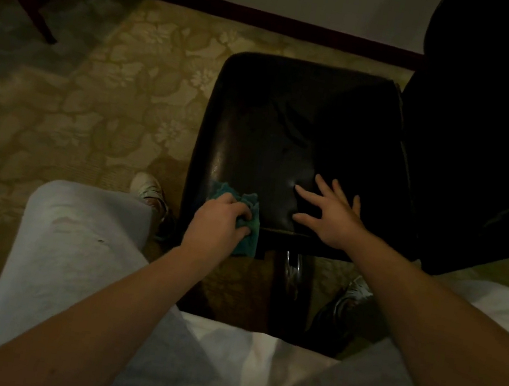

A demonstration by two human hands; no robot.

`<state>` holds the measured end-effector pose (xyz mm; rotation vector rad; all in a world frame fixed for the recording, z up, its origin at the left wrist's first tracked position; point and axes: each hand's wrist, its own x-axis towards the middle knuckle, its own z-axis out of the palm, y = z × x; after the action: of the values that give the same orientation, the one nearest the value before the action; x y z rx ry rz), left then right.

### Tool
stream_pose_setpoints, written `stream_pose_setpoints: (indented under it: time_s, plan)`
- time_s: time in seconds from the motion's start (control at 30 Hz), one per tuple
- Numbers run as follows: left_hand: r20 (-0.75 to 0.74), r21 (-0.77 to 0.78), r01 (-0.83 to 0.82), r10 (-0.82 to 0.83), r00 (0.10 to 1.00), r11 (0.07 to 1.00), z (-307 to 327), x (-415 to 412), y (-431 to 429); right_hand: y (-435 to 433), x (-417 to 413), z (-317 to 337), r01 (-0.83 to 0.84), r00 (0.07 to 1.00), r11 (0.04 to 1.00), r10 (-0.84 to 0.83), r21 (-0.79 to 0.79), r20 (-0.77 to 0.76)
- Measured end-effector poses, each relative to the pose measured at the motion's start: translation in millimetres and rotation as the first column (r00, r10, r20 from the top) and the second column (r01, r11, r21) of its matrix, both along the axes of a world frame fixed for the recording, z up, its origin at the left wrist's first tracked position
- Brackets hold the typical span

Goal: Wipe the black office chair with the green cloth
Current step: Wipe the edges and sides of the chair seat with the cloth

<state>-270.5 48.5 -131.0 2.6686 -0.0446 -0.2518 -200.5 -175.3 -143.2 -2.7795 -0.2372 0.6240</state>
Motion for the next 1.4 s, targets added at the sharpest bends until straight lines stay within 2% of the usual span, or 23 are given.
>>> stream_pose_setpoints:
  time_s: [0.13,0.27,0.53,0.7,0.8,0.93,1.23,1.33,1.4]
  plan:
    - [0.0,0.023,0.067,-0.067,0.998,0.997,2,1,-12,-1,1,1,-0.005,1.0,1.0,0.005,-0.025,-0.017]
    - [-0.04,0.065,0.135,-0.133,0.99,0.989,6,6,11,-6,4,2,-0.02,0.999,1.0,0.02,0.011,-0.046]
    - [-0.007,0.068,0.008,-0.008,1.0,0.998,1,10,19,9,0,-4,0.003,1.0,1.0,-0.003,-0.011,-0.011]
    - [0.03,-0.002,-0.063,0.063,0.998,0.998,0,3,-1,8,0,-6,-0.007,1.0,0.999,0.007,-0.041,-0.009]
    - [-0.011,0.006,0.018,-0.018,1.0,1.0,4,2,4,1,2,-2,-0.019,0.999,1.0,0.019,-0.009,-0.032]
    - [-0.071,0.1,0.123,-0.117,0.991,0.987,9,6,23,-5,3,-1,-0.027,0.998,0.999,0.028,0.026,-0.055]
    - [0.0,-0.036,-0.105,0.105,0.994,0.994,1,5,0,0,1,-4,-0.005,1.0,1.0,0.005,-0.003,-0.027]
    - [0.009,-0.032,-0.021,0.021,1.0,0.999,1,3,-4,-5,1,-2,-0.02,1.0,1.0,0.02,-0.002,-0.022]
    - [-0.045,0.005,0.069,-0.069,0.997,0.998,4,9,5,-10,2,-1,-0.04,0.999,0.999,0.041,0.029,-0.032]
